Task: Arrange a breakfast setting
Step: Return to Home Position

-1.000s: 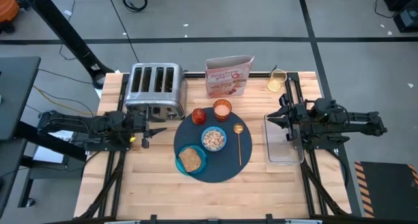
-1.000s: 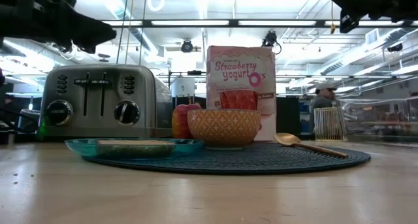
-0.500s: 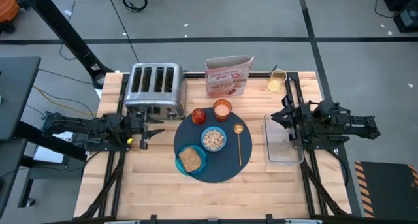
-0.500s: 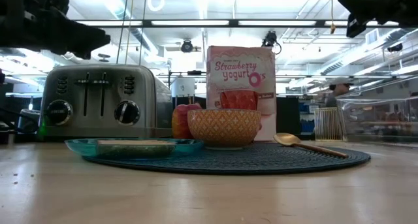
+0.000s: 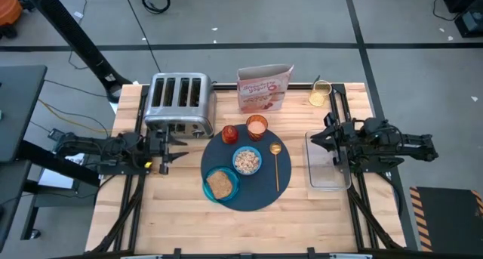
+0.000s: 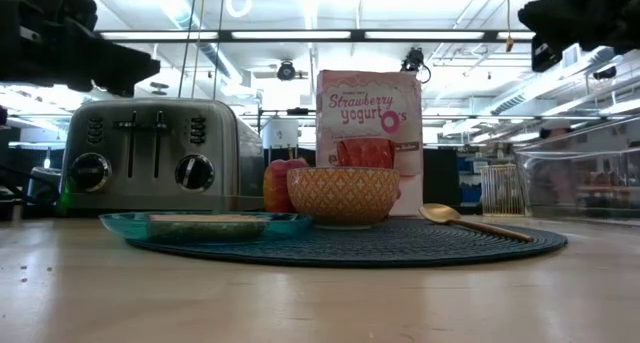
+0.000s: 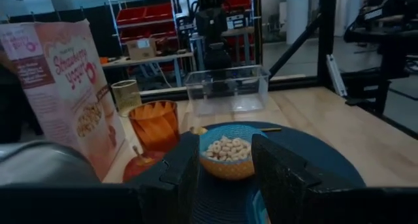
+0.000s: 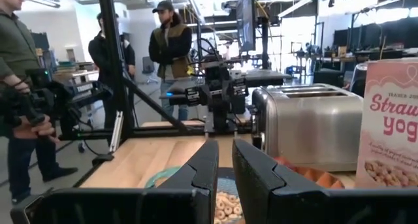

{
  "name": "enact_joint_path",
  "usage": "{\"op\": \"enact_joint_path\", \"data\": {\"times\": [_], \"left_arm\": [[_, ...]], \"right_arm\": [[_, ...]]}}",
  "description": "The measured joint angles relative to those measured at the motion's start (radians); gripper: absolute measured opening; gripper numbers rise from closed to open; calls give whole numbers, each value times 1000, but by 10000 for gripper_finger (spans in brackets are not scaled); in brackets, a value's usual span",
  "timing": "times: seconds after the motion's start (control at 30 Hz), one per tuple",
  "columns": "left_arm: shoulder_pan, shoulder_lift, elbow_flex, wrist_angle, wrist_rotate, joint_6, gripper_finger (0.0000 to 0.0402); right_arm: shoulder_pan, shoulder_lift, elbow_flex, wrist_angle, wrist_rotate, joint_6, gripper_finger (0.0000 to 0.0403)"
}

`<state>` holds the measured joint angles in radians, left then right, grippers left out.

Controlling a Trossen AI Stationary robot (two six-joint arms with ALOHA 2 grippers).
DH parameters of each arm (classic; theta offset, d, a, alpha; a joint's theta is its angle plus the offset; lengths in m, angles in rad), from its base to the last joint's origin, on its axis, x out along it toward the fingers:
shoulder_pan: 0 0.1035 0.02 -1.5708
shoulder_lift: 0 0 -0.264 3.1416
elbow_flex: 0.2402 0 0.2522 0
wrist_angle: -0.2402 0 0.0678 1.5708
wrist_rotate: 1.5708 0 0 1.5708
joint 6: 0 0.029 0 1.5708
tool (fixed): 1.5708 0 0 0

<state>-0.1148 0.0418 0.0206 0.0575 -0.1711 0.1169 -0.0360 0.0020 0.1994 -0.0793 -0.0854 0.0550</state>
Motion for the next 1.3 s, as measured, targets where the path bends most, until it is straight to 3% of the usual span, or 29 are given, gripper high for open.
{"op": "enact_joint_path", "data": {"times": [0.53, 1.3], "left_arm": [[-14, -31, -12, -5, -15, 25, 146], [-14, -36, -12, -15, 0, -1, 146]], "right_arm": [[0, 0, -193, 122, 108, 139, 55], [-1, 25, -193, 101, 111, 122, 55]]}}
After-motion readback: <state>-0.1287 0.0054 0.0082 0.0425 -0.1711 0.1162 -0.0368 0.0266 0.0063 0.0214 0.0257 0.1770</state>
